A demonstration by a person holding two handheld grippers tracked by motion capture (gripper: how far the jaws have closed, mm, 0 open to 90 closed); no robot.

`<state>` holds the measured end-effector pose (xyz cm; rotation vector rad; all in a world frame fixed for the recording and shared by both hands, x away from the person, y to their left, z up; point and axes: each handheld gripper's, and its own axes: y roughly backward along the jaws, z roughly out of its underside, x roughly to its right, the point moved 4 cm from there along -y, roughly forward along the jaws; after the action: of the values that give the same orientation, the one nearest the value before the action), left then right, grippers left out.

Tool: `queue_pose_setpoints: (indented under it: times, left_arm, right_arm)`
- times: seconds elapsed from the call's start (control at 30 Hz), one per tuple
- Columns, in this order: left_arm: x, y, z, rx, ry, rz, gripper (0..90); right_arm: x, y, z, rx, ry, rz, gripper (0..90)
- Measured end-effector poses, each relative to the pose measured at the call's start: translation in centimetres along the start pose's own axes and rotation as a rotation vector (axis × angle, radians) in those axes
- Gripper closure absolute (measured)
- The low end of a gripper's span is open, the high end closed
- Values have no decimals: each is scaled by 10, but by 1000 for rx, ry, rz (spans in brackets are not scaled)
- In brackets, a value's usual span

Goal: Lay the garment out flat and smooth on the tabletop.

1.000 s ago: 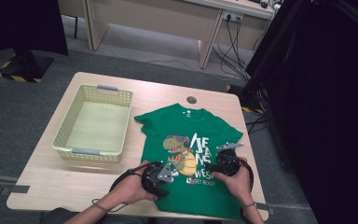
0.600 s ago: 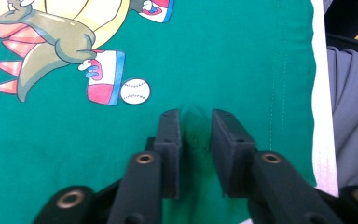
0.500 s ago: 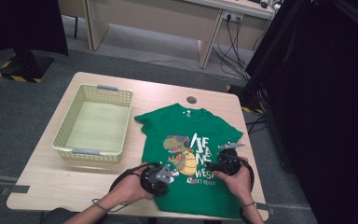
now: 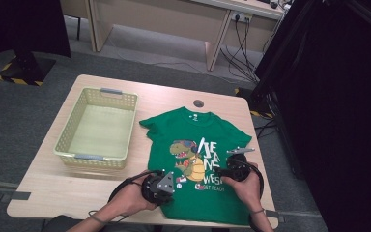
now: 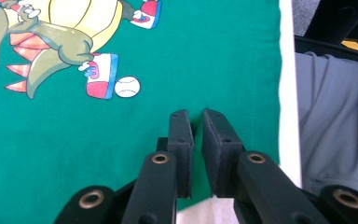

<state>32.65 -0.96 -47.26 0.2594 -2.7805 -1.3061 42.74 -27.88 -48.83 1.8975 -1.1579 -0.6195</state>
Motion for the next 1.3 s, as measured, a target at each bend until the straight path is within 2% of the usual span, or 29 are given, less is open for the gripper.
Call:
queue_pose_setpoints:
  times: [0.37, 0.6, 0.73, 0.87, 1.03, 1.13, 1.2, 1.3]
  left_arm:
    - [14, 13, 15, -18, 6, 13, 793]
    - [13, 21, 23, -16, 28, 4, 768]
    - [6, 29, 22, 42, 65, -42, 665]
    - [-10, 35, 19, 88, 107, -106, 536]
    - [-28, 34, 14, 100, 142, -167, 457]
    - [-35, 31, 15, 85, 149, -194, 435]
    - [-36, 29, 16, 82, 154, -196, 431]
    - [-34, 28, 16, 87, 157, -195, 428]
  right_arm:
    - [4, 1, 1, -1, -23, 18, 396]
    - [4, 1, 1, -4, -24, 21, 394]
    - [1, 2, -1, -17, -8, 31, 399]
    - [-12, 10, -6, 16, 31, 10, 404]
    - [-40, 18, -5, 12, 75, -63, 405]
    - [-54, 14, -2, -6, 111, -81, 401]
    - [-55, 7, -1, -4, 133, -67, 392]
    - [-51, 1, -4, 22, 107, -75, 390]
